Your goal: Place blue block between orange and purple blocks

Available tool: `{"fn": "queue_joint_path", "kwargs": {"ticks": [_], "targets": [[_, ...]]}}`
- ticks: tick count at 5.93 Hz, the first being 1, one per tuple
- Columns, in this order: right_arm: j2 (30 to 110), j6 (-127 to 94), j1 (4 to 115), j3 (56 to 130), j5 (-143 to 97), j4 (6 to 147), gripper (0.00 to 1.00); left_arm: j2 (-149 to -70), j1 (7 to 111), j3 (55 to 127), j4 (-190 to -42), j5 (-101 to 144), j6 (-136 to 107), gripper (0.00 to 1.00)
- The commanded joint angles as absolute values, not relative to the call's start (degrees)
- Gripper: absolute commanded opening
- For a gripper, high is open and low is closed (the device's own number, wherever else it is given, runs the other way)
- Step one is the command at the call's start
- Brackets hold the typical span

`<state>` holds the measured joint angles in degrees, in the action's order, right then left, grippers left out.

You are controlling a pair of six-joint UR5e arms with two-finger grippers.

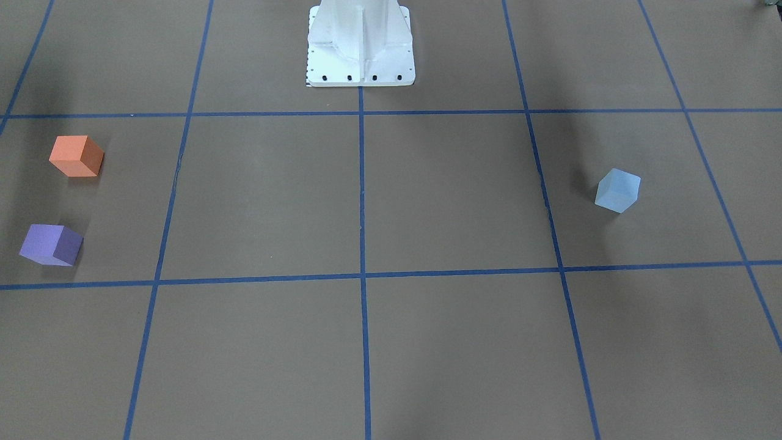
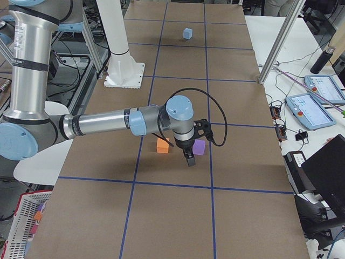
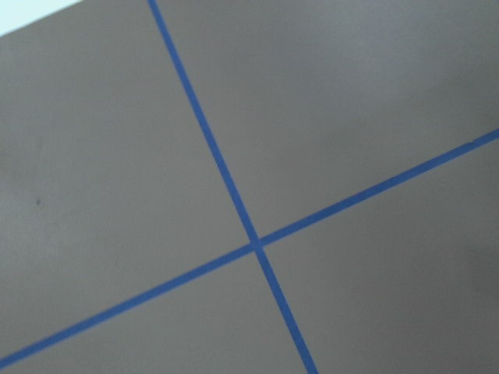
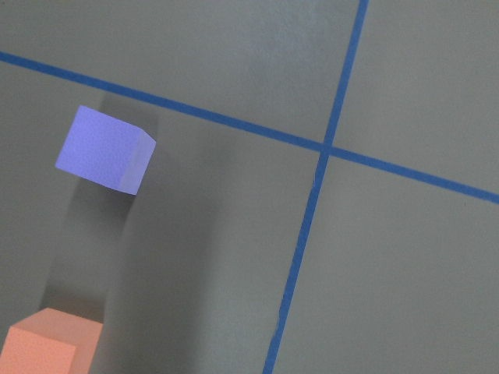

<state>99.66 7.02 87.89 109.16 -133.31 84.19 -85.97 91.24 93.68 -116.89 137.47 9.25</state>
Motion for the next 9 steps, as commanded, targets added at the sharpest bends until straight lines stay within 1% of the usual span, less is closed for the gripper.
{"fn": "queue_joint_path", "kwargs": {"ticks": [1,2,3,4,5,6,7,9], "targets": [[99.49,6.95,87.89,107.06,-133.51,77.65,0.99,-86.57,91.14,93.95,-118.99,141.57,9.23,1.00],[99.58,5.55,87.80,106.70,-133.94,75.43,1.00,-87.79,86.01,93.78,-118.92,144.38,9.05,1.00],[99.06,5.02,87.28,106.70,-134.90,75.41,0.99,-89.89,80.48,93.69,-119.35,143.97,2.00,1.00],[99.05,5.01,87.28,106.70,-135.00,75.32,0.99,-90.35,75.81,93.95,-120.83,143.79,-5.03,1.00],[99.05,5.01,87.28,106.70,-135.00,75.32,0.99,-90.26,69.93,93.87,-125.90,140.31,-12.75,1.00],[99.23,5.10,87.28,106.70,-135.00,75.32,0.99,-89.83,63.61,93.95,-130.65,131.49,-19.88,1.00],[99.32,5.10,87.28,106.70,-135.00,75.32,0.99,-89.74,59.28,93.96,-130.87,126.52,-21.69,1.00],[99.49,5.10,87.28,106.70,-135.00,75.32,0.99,-88.86,56.78,93.96,-130.78,124.98,-21.80,1.00]]}}
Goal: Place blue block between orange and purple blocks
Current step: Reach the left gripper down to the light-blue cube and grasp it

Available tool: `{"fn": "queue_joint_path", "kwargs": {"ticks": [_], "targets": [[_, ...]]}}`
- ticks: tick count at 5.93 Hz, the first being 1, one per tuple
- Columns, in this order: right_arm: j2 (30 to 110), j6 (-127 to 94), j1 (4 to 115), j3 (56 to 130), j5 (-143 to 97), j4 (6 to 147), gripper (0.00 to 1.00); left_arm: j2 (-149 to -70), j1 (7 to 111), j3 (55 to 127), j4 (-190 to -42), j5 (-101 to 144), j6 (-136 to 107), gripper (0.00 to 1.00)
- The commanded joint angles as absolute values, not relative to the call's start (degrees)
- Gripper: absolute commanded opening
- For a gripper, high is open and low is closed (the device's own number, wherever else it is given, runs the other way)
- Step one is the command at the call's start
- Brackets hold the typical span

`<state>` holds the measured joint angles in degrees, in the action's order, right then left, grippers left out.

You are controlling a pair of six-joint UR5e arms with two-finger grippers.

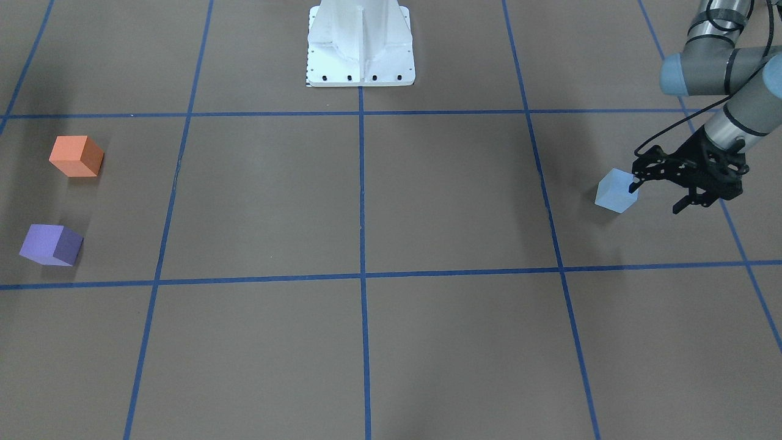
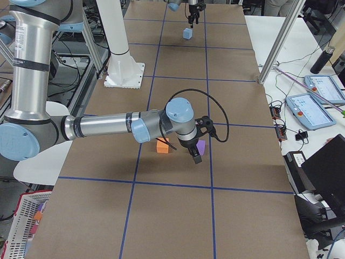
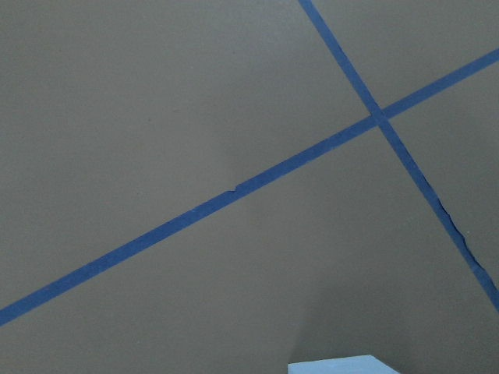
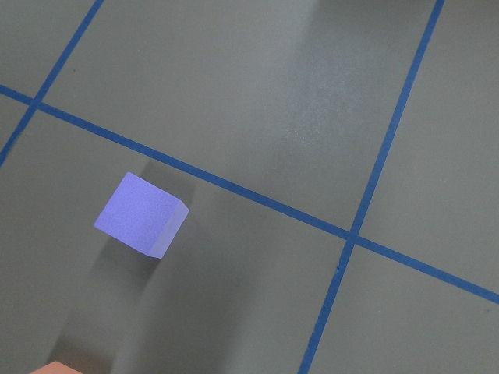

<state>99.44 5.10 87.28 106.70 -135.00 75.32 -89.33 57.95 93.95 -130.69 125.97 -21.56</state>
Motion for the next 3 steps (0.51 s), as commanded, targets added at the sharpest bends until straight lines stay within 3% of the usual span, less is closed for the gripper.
{"fn": "queue_joint_path", "kwargs": {"ticks": [1,3], "targets": [[99.49,5.10,87.28,106.70,-135.00,75.32,0.99,-88.77,56.08,94.13,-130.69,124.72,-21.88,1.00],[99.49,5.10,87.28,106.70,-135.00,75.32,0.99,-88.51,55.12,94.31,-130.61,124.89,-25.38,1.00]]}}
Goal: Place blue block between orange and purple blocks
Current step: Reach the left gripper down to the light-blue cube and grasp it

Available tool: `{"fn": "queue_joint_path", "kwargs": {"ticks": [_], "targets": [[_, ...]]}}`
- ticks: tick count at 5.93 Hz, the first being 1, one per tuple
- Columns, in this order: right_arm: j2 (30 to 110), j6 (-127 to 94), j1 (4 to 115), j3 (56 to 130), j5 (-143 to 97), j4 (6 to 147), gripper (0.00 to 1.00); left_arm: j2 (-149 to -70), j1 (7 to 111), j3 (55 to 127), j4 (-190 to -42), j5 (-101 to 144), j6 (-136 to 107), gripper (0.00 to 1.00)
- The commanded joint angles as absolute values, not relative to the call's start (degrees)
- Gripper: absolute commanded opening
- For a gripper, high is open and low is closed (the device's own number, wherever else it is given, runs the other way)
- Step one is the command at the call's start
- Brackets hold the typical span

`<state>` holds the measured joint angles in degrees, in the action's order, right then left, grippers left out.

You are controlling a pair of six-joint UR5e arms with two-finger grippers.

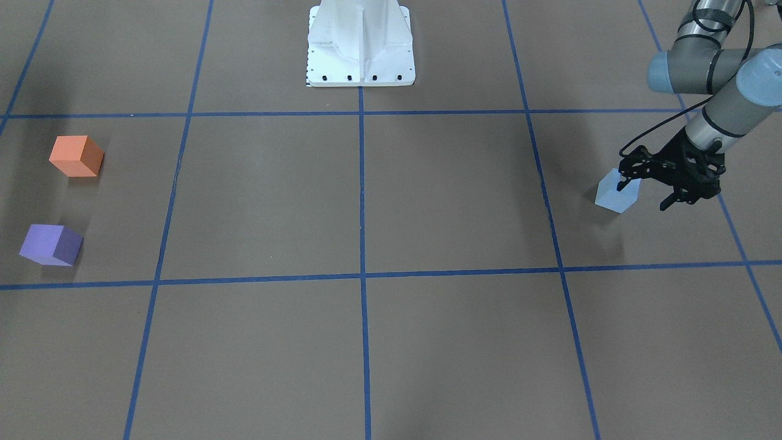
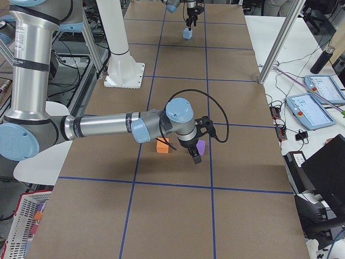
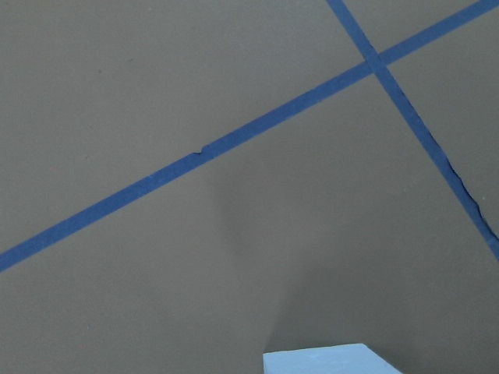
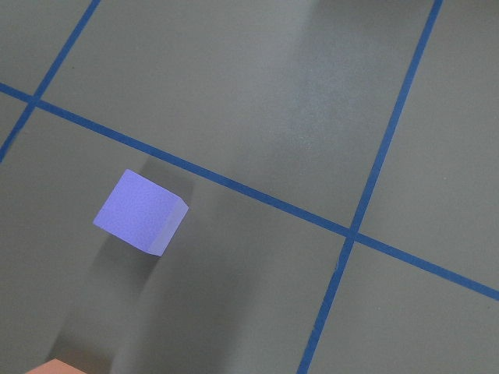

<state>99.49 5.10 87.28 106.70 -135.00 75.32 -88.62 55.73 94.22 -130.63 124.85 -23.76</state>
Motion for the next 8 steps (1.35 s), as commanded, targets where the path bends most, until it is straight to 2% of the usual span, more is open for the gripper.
{"fn": "queue_joint_path", "kwargs": {"ticks": [1,5,6,7,8], "targets": [[99.49,5.01,87.28,106.70,-135.00,75.32,0.99,-87.81,53.98,95.52,-130.34,124.98,-27.49,1.00],[99.40,5.01,87.28,106.70,-135.00,75.32,0.99,-86.13,49.40,95.98,-130.17,120.94,-29.88,0.99],[99.40,5.01,87.28,106.70,-135.00,75.32,0.99,-86.65,49.39,96.32,-129.82,121.29,-30.58,0.35],[99.40,5.01,87.28,106.61,-135.00,75.32,0.99,-87.10,49.48,97.11,-128.86,121.46,-31.19,0.01],[99.40,5.01,87.28,106.70,-135.00,75.32,0.99,-87.97,49.40,99.64,-127.98,121.55,-35.99,0.00]]}}
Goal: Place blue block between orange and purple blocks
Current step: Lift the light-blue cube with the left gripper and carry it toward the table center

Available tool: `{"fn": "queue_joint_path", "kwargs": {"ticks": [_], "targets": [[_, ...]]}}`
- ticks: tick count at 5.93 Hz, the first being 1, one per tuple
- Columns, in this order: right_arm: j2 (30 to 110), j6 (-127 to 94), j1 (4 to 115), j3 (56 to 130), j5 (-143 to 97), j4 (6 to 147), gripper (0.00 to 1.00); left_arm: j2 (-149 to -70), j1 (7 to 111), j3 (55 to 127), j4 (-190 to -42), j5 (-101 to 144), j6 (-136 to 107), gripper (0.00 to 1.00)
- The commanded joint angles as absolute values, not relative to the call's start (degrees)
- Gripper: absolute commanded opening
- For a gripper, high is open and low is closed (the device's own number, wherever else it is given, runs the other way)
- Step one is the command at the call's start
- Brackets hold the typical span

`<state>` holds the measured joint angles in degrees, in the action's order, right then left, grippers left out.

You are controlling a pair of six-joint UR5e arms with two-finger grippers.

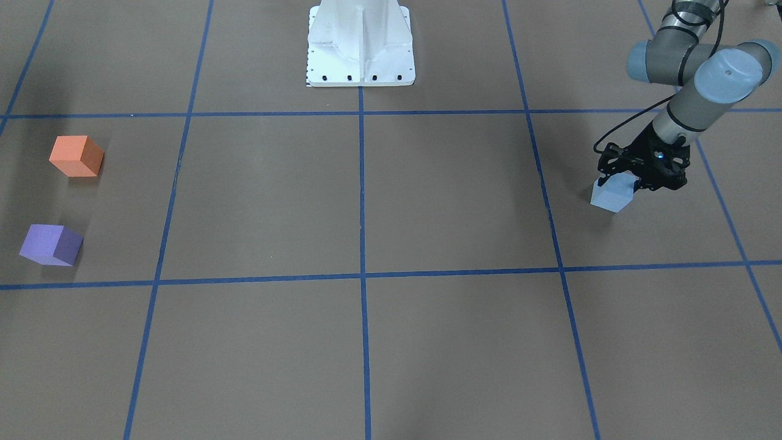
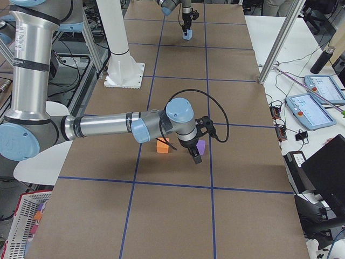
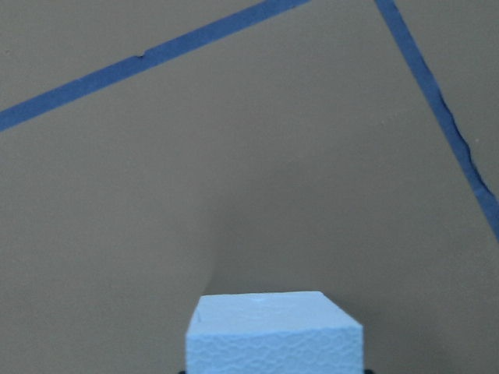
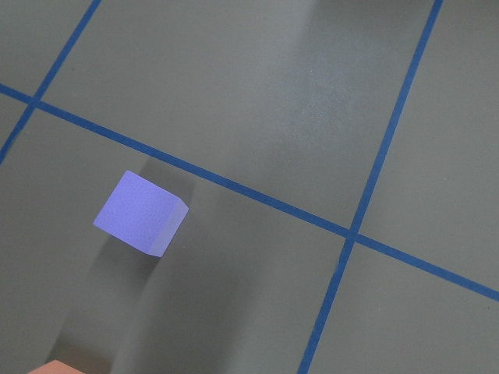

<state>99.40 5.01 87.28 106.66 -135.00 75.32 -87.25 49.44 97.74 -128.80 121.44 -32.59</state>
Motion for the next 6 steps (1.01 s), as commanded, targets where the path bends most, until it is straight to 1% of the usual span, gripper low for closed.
{"fn": "queue_joint_path", "kwargs": {"ticks": [1,2,3,4,5,6], "targets": [[99.40,5.01,87.28,106.70,-135.00,75.32,0.99,-94.85,49.13,103.06,-118.92,121.55,-42.21,0.00],[99.32,4.92,87.28,106.70,-135.00,75.32,0.99,-108.67,46.96,104.31,-102.73,121.20,-48.54,0.00],[99.32,4.92,87.28,106.70,-135.00,75.41,0.99,-121.25,39.45,102.59,-90.48,119.81,-54.78,0.00],[99.14,4.83,87.10,106.61,-135.09,75.50,0.99,-133.99,34.16,94.22,-87.31,113.70,-62.50,0.00],[99.05,4.83,87.01,106.61,-135.00,75.50,0.99,-144.56,30.53,81.34,-88.23,112.16,-69.71,0.00],[98.97,4.83,86.92,106.61,-135.09,75.50,0.99,-147.28,28.50,75.12,-93.38,110.06,-71.00,0.00]]}}
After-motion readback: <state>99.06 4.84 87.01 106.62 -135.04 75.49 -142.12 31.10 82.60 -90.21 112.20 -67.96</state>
